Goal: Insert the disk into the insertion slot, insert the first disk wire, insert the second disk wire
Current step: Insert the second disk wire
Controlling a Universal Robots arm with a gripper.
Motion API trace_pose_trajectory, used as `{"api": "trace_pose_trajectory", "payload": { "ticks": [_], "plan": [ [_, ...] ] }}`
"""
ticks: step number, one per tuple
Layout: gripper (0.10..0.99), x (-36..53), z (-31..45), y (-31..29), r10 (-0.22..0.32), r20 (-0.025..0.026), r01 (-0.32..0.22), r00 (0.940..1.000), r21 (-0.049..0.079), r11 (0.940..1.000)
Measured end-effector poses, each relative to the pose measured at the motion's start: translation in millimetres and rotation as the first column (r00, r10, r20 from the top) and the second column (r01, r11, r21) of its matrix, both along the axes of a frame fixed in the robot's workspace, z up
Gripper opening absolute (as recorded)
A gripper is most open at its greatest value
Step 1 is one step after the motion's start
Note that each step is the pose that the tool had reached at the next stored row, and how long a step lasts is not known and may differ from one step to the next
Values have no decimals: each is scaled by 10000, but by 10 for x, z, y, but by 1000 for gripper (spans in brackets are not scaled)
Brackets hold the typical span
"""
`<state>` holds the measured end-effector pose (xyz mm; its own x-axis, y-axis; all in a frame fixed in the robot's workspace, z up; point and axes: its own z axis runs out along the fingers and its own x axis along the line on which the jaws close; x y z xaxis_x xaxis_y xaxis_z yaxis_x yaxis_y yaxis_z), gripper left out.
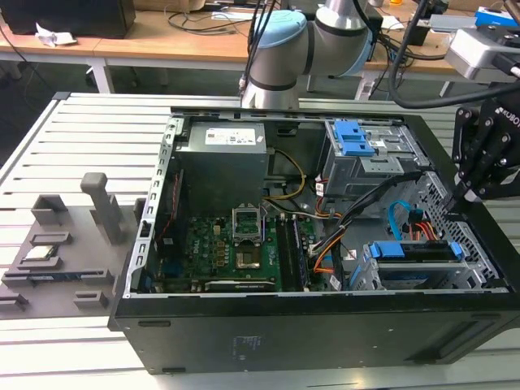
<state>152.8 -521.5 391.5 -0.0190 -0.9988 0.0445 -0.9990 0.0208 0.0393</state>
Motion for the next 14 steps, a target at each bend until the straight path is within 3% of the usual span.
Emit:
{"api": "trace_pose_trajectory", "payload": {
  "ticks": [2,3,5,6,12,14],
  "plan": [
    [114,0,2,0,0,0,0,10000,0,10000],
    [235,0,3,0,1,0,-1,10000,0,10000],
    [235,0,4,0,0,0,0,10000,0,10000],
    [302,0,4,0,0,0,0,10000,0,10000],
    [302,-42,-67,21,0,0,0,10000,-16,10000],
    [302,-85,-91,63,-1,0,1,10000,-15,10000]
  ]
}}
